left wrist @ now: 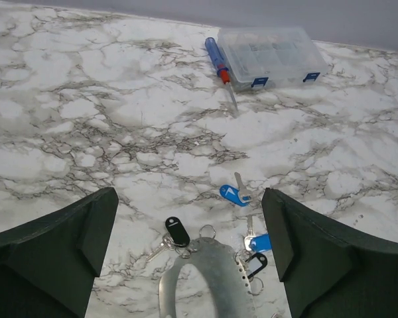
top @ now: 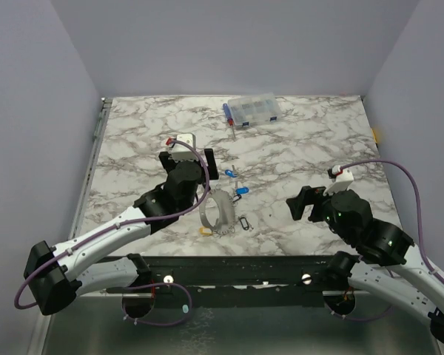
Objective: Put the keys on the keyring
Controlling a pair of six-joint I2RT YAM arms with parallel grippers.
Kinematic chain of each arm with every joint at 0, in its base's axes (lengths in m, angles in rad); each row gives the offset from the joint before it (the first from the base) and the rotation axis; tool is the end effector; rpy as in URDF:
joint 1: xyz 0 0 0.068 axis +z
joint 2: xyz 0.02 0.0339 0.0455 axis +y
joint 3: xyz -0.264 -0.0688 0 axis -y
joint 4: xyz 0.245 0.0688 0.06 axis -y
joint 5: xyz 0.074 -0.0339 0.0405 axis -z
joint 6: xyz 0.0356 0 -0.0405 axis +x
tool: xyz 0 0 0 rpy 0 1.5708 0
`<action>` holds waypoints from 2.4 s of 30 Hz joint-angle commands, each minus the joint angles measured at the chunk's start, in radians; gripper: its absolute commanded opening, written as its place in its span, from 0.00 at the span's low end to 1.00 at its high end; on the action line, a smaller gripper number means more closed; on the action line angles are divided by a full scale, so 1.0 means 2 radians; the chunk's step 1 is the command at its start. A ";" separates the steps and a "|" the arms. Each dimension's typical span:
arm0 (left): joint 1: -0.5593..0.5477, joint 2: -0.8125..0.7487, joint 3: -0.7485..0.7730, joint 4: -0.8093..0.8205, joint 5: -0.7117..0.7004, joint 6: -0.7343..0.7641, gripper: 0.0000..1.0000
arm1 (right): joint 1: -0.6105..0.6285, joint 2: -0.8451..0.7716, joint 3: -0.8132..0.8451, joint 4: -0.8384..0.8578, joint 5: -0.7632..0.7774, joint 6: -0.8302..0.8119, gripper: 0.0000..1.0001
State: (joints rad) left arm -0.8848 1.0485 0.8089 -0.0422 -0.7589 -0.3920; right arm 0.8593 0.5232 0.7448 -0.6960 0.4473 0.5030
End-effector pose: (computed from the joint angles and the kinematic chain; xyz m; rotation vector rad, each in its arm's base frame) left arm 0.1687 -0.1674 0.3147 -0.0796 1.7773 -0.2175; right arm 0.0845 0.0744 0.3093 -0.0811 2.0180 0.4157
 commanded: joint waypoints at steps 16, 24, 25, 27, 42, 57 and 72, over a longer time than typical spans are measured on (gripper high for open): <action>0.001 -0.026 0.095 -0.206 0.049 0.173 0.99 | 0.002 0.005 -0.003 0.018 -0.030 -0.019 0.96; 0.017 0.025 0.028 -0.142 0.043 0.211 0.99 | 0.002 0.101 0.007 0.112 -0.140 -0.047 0.96; 0.021 0.027 0.028 -0.141 0.051 0.203 0.99 | 0.002 0.134 0.020 0.121 -0.162 -0.049 0.96; 0.033 0.026 0.019 -0.136 0.061 0.184 0.99 | 0.002 0.196 0.049 0.134 -0.180 -0.046 0.95; 0.122 -0.046 0.004 -0.124 -0.010 0.125 0.95 | -0.015 0.566 0.232 0.208 -0.258 -0.092 0.74; 0.155 -0.054 0.004 -0.121 0.056 0.119 0.94 | -0.087 0.711 0.304 0.235 -0.405 -0.089 0.70; 0.173 -0.043 0.006 -0.119 0.086 0.120 0.93 | -0.094 0.783 0.316 0.242 -0.464 -0.087 0.60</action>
State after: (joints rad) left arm -0.5541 0.9581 0.8219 -0.2939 -0.6281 -0.1425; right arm 0.6762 2.0457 1.3636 -0.2207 -0.4194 0.3355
